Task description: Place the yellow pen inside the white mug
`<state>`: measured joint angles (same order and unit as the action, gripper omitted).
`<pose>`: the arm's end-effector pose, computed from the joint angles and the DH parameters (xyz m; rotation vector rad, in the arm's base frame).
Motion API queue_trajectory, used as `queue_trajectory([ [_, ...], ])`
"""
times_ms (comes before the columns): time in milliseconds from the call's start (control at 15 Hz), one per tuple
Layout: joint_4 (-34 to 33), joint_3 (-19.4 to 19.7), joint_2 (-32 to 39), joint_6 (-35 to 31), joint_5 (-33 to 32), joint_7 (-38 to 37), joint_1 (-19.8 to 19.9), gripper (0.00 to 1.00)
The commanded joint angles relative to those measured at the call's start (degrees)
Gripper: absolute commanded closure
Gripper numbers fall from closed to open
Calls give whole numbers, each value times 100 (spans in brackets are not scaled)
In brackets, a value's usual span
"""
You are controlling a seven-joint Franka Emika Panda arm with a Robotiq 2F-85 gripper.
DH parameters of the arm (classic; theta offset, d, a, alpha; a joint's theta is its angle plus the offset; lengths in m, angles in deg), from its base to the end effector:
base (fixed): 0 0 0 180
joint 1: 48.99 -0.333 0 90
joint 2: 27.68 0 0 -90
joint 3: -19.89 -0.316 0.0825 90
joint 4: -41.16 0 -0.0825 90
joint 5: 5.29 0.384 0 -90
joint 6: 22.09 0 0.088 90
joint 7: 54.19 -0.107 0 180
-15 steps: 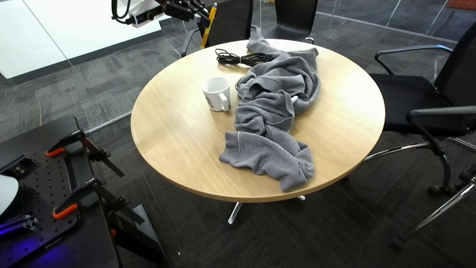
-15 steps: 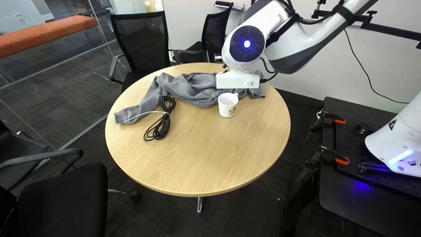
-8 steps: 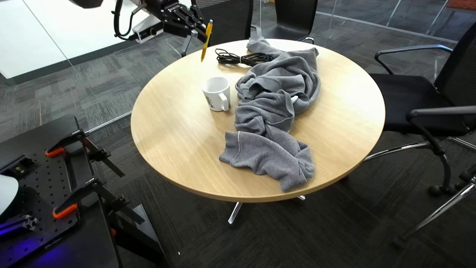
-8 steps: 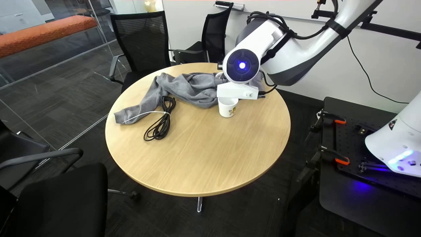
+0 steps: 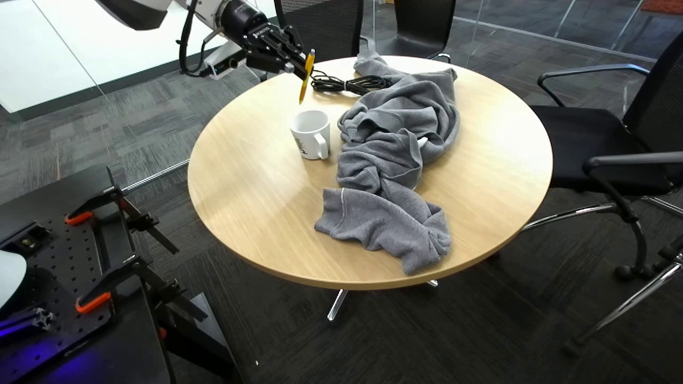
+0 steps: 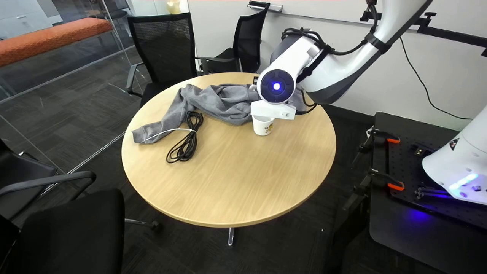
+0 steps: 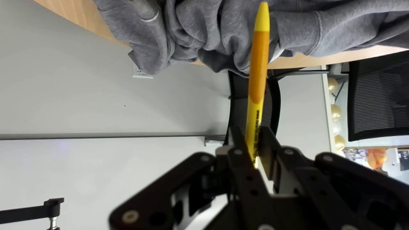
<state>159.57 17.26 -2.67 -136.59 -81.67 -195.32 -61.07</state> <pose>0.5624 0.0863 0.2159 1.8497 -1.3593 1.1271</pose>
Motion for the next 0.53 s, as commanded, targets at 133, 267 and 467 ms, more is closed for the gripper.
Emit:
queue_trajectory([
  [133,-399,-132,476,26,-191,-165,90,96],
  [267,-513,-153,633,23,-195,-145,79,96],
  [467,-682,-180,879,55,-179,-128,50,96],
])
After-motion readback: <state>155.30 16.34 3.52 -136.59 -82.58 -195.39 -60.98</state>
